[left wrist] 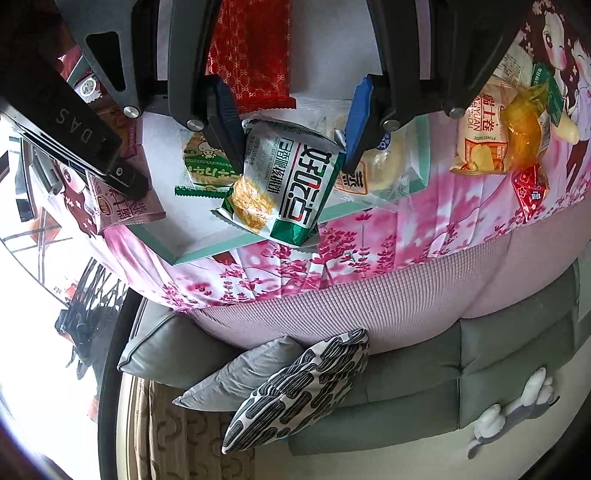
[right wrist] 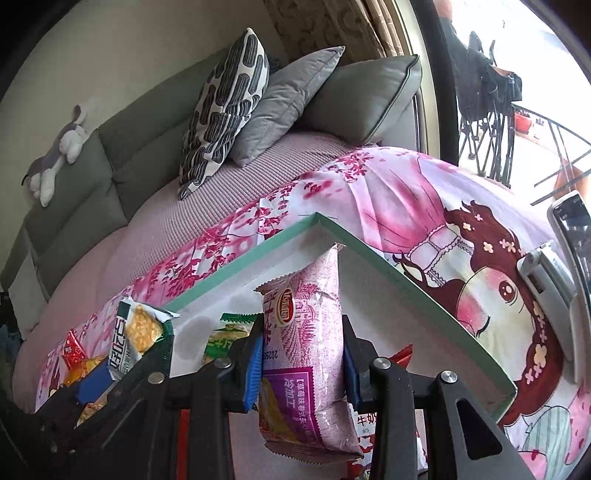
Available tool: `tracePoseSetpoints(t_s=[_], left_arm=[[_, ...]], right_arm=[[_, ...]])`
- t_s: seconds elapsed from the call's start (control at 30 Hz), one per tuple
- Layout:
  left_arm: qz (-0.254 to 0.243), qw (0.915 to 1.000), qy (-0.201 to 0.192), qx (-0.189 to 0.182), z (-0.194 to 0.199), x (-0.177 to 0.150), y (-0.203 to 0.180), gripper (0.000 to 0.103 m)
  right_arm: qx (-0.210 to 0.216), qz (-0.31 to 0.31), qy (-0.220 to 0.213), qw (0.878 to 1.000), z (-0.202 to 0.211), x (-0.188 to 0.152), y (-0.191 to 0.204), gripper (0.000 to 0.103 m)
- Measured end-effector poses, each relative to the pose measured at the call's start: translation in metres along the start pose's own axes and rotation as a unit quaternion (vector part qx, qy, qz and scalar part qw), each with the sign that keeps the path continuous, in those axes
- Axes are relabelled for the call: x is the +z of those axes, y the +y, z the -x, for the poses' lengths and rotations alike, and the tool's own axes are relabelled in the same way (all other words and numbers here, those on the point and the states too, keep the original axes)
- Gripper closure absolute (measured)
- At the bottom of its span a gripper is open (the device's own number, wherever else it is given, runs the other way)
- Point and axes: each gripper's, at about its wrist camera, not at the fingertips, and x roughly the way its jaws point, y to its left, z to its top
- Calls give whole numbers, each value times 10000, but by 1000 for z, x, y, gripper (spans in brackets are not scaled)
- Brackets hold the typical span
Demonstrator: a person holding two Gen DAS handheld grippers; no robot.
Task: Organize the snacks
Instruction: 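Open the left gripper in the tray while the right releases the pink pack there, then withdraw both open grippers from the tray toward the snack pile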
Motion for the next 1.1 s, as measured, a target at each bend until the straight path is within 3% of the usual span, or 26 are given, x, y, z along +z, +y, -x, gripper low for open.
tracePoseSetpoints(t_s=[0.23,0.33,0.43,0.5,0.6,0.7,0.77,0.97,1.03,1.1], left_arm=[[-38,10000,-40,-44,4,1,1,50],[-66,9999,-1,-82,7,3,0,42],[-49,9999,59,-66,12,5,0,42],[-3,9999,135,-47,17,7,2,40],[48,9996,276,98,24,10,6,24],[100,9992,304,238,32,12,12,23],[176,9989,311,299,38,13,18,16],[546,9962,420,527,46,11,42,9],[717,9950,430,550,48,11,52,7],[840,9939,433,571,51,9,59,6]], right_arm=[[-113,20,58,9999,1,1,0,62],[-191,2,114,9998,4,3,-1,53],[-224,-5,127,9997,11,5,-2,49],[-254,11,152,9996,16,5,-1,36],[-312,51,199,9993,23,3,0,28],[-334,94,281,9990,29,-6,0,20],[-319,207,410,9984,30,-14,2,14],[-310,228,437,9983,35,-16,7,12],[-344,258,434,9981,36,-18,10,1],[-325,309,425,9981,37,-19,14,0]])
